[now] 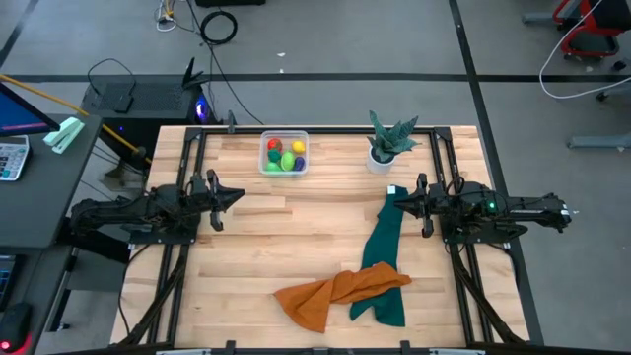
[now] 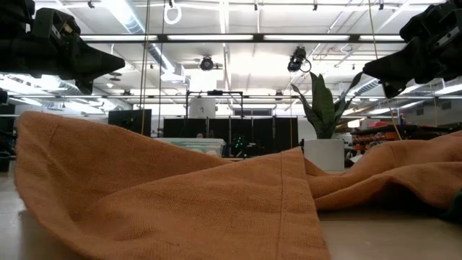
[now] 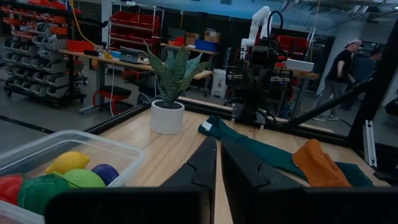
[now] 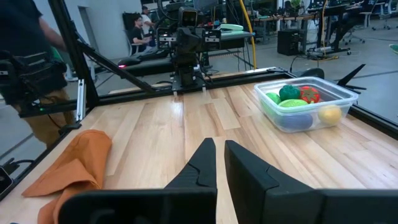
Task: Pick and placing Produce into tupperware
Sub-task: Return to Home Position
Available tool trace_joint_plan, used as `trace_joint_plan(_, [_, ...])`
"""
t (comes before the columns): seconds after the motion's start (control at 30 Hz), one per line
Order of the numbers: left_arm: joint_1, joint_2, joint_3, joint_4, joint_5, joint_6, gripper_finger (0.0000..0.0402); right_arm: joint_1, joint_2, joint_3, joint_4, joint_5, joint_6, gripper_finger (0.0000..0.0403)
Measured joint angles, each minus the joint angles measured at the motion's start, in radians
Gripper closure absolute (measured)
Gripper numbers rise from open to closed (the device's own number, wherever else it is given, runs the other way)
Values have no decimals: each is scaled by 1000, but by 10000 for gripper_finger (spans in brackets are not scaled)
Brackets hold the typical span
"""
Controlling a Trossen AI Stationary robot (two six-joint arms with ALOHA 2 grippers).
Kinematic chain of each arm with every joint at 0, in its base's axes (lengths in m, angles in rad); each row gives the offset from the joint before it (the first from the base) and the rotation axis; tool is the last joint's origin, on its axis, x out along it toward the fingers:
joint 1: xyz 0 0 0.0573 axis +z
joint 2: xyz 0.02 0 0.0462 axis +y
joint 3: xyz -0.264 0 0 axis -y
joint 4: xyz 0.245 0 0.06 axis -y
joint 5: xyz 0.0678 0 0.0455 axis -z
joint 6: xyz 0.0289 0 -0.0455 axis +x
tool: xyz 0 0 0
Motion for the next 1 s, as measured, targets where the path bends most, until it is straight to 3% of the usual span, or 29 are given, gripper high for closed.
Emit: trace_joint_plan(1.0, [0,0,0,1,0,0,361,0,0,0,0,0,0,402])
